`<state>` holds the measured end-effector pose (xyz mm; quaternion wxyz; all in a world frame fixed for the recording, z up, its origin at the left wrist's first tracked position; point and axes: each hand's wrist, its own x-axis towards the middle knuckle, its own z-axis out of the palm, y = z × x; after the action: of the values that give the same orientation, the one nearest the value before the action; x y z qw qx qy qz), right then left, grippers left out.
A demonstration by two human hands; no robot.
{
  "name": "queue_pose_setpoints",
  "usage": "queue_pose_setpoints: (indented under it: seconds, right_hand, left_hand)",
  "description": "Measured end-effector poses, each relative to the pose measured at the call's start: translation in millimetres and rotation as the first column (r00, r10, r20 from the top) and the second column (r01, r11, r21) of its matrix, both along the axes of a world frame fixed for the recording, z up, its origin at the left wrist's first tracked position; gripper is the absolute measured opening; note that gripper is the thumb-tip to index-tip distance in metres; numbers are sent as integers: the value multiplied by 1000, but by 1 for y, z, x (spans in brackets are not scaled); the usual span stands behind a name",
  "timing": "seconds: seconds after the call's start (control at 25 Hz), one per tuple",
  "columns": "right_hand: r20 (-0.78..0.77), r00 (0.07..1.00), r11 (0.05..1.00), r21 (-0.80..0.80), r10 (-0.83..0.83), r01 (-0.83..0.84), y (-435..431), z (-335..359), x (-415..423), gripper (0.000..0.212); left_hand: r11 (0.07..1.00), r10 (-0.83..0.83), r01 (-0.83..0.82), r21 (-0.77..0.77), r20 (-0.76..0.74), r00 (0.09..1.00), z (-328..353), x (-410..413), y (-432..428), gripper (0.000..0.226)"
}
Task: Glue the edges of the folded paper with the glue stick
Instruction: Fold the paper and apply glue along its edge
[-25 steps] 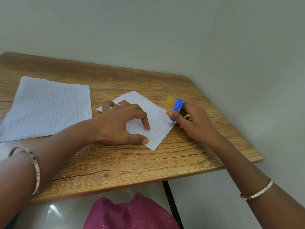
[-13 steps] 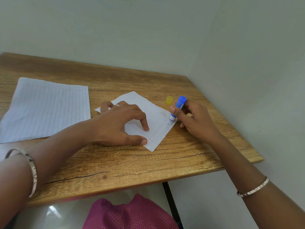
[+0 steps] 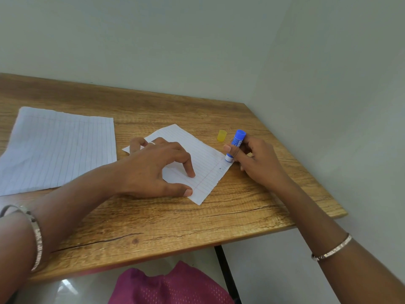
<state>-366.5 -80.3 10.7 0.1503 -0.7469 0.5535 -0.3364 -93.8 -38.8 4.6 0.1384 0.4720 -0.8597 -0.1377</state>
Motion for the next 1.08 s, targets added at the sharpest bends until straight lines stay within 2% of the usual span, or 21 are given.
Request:
queue_pose_setpoints:
  seconds: [0.24, 0.36, 0.48, 0.56, 0.64, 0.68, 0.76, 0.84, 0.88, 1.0, 1.08]
  right_hand:
    - [40, 997, 998, 18, -62, 62, -4, -3, -1, 29]
    - [189, 977, 995, 3, -96, 97, -2, -4, -1, 29]
    - [304, 952, 999, -37, 12, -1, 8, 1, 2, 24]
    - [234, 965, 993, -43, 121, -114, 18, 3, 7, 19]
    - [85, 976, 979, -26, 202, -201, 29, 3, 13, 17]
    - [22, 975, 975, -25, 222, -222, 35, 2, 16, 16]
    - [-74, 965, 965, -52, 253, -257, 45, -2, 20, 16]
    - [-95, 948, 950, -48, 304, -309, 56, -4, 23, 17]
    - [-76, 943, 945, -28, 324, -327, 62, -3, 24, 17]
    - [52, 942, 943, 27, 331, -333, 62, 9, 29, 16]
    - [176, 942, 954, 38, 286, -297, 45, 19, 34, 17]
  left_hand:
    - [1000, -8, 8, 3, -7, 1000, 3, 1, 0, 63]
    - [999, -19, 22, 43, -60, 998, 4, 6, 0, 55]
    - [996, -26, 38, 82, -136, 990, 7, 8, 0, 45]
    - [990, -12, 42, 131, -224, 975, 10, 6, 1, 43]
    - [983, 24, 42, 180, -350, 936, 11, 4, 1, 41]
    - [987, 39, 29, 160, -407, 912, 11, 4, 0, 39]
    - [996, 75, -85, -2, -449, 890, 8, 5, -3, 37]
    - [956, 141, -221, -192, -359, 922, 4, 8, -8, 47]
    - [939, 192, -257, -230, -272, 943, 3, 9, -8, 55]
    - [931, 285, -274, -240, 12, 958, -2, 9, -9, 84]
    - [930, 307, -271, -250, 117, 945, -4, 10, -10, 95]
